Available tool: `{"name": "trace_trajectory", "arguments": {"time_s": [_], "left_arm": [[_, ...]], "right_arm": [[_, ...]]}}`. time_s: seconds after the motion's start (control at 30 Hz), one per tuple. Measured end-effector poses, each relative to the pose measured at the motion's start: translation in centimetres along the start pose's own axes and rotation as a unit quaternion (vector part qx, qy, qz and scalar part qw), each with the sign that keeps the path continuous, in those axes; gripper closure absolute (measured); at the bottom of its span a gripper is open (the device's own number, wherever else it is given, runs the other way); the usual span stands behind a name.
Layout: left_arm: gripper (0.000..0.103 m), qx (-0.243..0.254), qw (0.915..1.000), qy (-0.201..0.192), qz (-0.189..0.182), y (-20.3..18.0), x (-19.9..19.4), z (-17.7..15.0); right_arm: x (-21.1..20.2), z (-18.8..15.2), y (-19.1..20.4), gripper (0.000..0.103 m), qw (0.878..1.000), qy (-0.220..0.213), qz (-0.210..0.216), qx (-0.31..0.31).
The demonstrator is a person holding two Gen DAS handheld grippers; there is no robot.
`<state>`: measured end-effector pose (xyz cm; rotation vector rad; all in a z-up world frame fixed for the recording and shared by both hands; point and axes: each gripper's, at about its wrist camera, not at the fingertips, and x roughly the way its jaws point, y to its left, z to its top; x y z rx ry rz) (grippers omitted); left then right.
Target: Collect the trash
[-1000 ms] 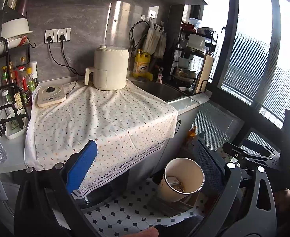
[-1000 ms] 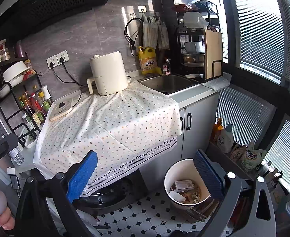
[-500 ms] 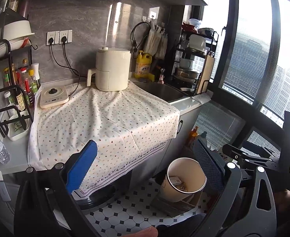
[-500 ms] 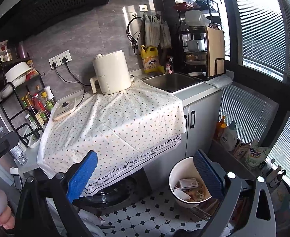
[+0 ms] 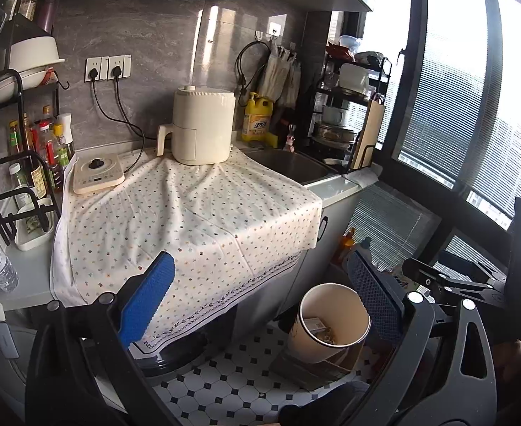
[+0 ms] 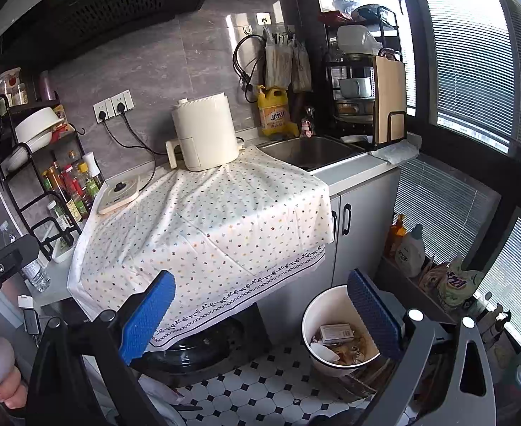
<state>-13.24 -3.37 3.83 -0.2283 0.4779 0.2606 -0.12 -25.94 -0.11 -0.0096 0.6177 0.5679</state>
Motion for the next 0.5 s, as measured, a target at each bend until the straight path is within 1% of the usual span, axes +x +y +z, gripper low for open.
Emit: {"name": "trace_trajectory", "arguments": {"time_s": [0.17,0.5], "left_arm": [[0.006,-0.001,1.0,0.001,-0.002,-0.1,0.0,-0.2],[0.006,-0.014,0.9995,0.029,0.0,1.0,0.6,-1.5]], "right_arm": [[-0.2,-0.3,-0.2,0.008,1.0,0.006,-0.003,0.003],[-0.7,-1.6,-0.2,0.008,1.0,0.017,-0.014,-0.002]]}}
